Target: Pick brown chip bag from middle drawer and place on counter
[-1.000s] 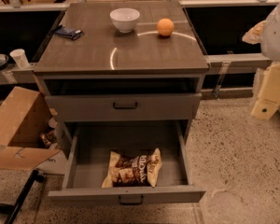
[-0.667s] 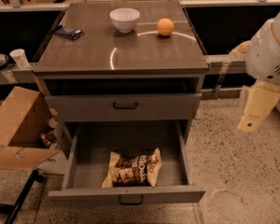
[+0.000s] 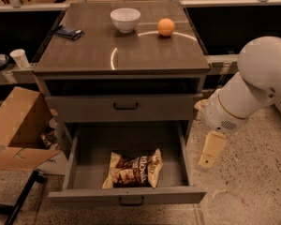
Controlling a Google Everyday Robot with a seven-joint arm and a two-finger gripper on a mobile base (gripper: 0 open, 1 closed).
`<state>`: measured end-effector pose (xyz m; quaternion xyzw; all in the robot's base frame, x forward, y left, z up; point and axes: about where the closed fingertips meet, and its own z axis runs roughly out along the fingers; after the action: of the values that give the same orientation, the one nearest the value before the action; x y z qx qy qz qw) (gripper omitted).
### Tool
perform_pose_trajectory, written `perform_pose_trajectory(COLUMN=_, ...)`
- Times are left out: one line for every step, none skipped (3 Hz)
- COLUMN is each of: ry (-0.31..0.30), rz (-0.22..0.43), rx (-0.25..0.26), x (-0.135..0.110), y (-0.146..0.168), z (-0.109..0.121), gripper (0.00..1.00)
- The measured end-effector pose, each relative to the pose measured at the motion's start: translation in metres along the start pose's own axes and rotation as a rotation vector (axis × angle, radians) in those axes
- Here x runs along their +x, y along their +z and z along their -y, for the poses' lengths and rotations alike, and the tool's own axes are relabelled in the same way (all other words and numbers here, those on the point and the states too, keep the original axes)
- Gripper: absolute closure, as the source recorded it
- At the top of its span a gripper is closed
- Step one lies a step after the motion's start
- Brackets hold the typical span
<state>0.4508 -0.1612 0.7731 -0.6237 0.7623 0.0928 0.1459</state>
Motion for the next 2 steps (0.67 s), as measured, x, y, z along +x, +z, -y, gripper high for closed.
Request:
perform_pose_trajectory(ry=0.000, rz=0.000, rx=0.000, x=0.000, y=0.000, z=0.000, gripper=0.00)
perform_pose_trajectory(ry=-0.018, rz=-0.029, rx=-0.031, x=-0.005, y=0.034, z=0.006, gripper=0.00)
